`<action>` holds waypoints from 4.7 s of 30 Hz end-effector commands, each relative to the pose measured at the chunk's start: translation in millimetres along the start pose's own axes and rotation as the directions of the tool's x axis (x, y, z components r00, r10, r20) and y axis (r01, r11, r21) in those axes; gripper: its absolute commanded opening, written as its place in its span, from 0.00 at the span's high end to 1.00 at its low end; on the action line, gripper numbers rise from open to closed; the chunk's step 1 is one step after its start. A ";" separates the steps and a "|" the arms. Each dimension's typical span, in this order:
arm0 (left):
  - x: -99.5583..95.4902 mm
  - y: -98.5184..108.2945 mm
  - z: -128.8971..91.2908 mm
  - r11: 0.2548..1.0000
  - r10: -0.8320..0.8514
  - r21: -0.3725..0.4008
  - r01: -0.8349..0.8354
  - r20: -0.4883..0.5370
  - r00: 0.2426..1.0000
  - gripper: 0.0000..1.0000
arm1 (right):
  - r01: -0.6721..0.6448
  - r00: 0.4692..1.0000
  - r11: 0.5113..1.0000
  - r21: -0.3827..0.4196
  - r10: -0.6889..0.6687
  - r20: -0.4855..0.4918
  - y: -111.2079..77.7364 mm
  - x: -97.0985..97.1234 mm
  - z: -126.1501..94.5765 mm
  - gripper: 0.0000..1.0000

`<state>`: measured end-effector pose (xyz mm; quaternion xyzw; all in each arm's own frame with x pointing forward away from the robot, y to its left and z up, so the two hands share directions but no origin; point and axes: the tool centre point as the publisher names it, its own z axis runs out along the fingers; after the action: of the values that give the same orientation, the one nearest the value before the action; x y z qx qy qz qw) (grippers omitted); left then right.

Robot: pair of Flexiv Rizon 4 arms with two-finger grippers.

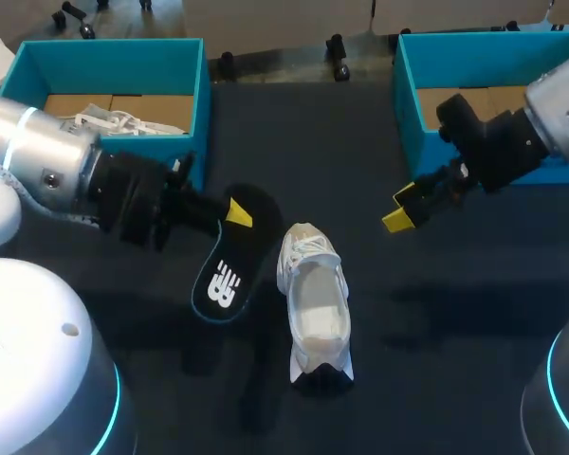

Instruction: Take the shoe out of the shoebox, open the shoe tongue, remove and reinsert the insole, then place the shoe into the shoebox

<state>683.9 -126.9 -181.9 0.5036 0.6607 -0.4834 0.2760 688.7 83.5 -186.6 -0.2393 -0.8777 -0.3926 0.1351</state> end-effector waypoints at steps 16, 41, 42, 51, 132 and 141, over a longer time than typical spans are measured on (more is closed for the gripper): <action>41.2 -63.0 10.5 0.950 -0.287 0.093 0.297 -0.108 0.952 1.00 | 0.454 0.880 0.862 0.225 -0.474 0.041 -61.3 7.4 24.0 0.00; 75.2 -100.2 26.9 0.888 -0.413 0.178 0.424 -0.100 0.905 1.00 | 0.533 0.794 0.759 0.374 -0.601 0.089 -93.8 24.0 64.8 0.00; 77.4 -102.3 28.1 0.884 -0.418 0.186 0.429 -0.097 0.903 1.00 | 0.537 0.789 0.750 0.385 -0.609 0.085 -95.5 24.6 67.0 0.00; 86.8 -120.7 42.9 0.820 -0.473 0.323 0.473 -0.084 0.877 1.00 | 0.535 0.784 0.720 0.443 -0.618 0.058 -105.2 29.7 83.0 0.00; 91.2 -125.7 94.4 0.841 -0.444 0.370 0.395 0.055 0.894 1.00 | 0.450 0.835 0.729 0.516 -0.548 0.044 -120.3 -6.4 118.8 0.00; 86.5 -124.7 90.0 0.842 -0.441 0.376 0.387 0.065 0.895 1.00 | 0.410 0.853 0.729 0.549 -0.519 0.052 -114.2 -10.4 117.3 0.00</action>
<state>527.4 -181.3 -247.9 0.3525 0.6329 -0.6791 0.1179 628.1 96.8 -339.2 -0.0033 -0.9892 -0.1465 0.0003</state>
